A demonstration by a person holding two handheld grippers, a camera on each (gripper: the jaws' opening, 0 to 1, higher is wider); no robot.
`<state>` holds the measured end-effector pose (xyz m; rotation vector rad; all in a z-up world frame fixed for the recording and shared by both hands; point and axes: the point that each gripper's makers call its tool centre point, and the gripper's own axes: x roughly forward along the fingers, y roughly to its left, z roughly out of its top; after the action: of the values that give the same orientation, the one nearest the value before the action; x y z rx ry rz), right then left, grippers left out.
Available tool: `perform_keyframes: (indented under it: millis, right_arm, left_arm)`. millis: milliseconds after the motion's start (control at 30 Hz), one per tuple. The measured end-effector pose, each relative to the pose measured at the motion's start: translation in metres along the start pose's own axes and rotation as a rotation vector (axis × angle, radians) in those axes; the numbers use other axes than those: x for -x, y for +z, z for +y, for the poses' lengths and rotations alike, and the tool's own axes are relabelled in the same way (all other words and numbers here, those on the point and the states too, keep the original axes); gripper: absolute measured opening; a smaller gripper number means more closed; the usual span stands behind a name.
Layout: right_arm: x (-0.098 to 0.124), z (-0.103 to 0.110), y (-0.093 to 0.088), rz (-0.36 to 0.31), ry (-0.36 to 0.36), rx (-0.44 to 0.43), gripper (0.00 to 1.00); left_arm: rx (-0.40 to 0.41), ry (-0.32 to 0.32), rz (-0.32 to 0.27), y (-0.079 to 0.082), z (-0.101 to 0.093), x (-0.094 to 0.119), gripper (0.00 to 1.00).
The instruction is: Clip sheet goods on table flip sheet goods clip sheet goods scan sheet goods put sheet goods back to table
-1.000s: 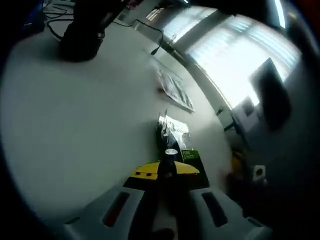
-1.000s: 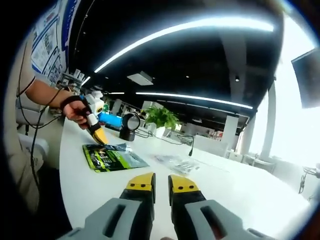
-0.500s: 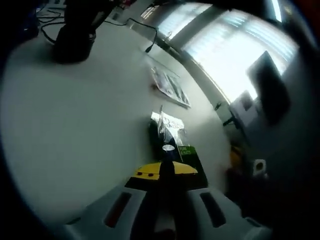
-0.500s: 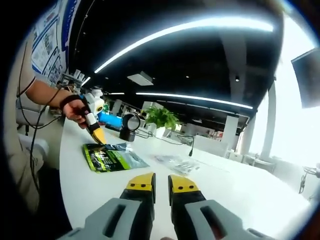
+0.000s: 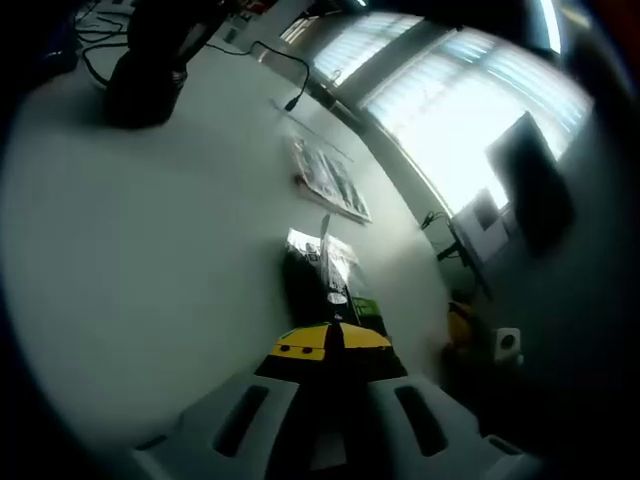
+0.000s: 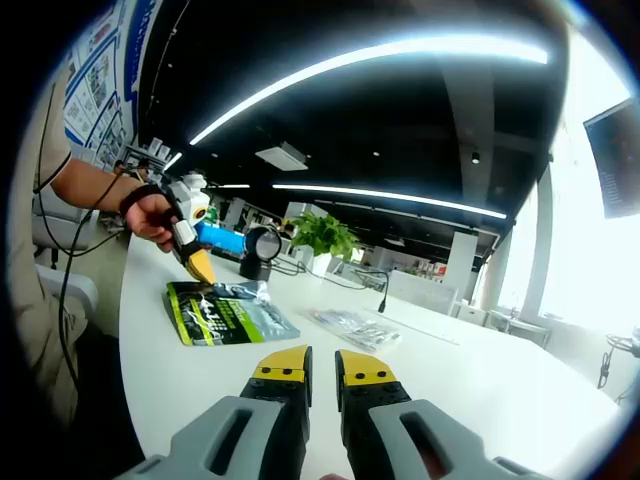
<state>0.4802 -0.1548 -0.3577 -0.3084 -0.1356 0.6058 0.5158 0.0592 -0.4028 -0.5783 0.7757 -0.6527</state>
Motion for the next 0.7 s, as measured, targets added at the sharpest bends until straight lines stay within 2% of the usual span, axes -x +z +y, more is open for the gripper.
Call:
perform_keyframes:
  millis: [233,367,533,633,700]
  right_arm:
    - [0.000,0.002,0.001,-0.006,0.008,0.005,0.06]
    - [-0.001,0.006,0.000,0.007,0.009,0.044,0.05]
    - [-0.003,0.010,0.010,-0.031,0.025,0.069,0.05]
    - [-0.005,0.019,0.007,0.002,0.023,0.129,0.06]
    - [-0.009,0.029,0.006,0.002,0.044,0.132,0.08]
  left_arm:
    - [-0.028,-0.016,-0.017,-0.002,-0.012,0.001,0.00]
    - [-0.005,-0.035,-0.019,-0.001,-0.018,0.001,0.00]
    - [-0.015,-0.032,-0.030,0.004,-0.021,0.002,0.00]
    - [-0.017,-0.031,-0.031,0.005,-0.020,0.002,0.00]
    - [-0.014,-0.028,-0.032,0.005,-0.018,0.001,0.00]
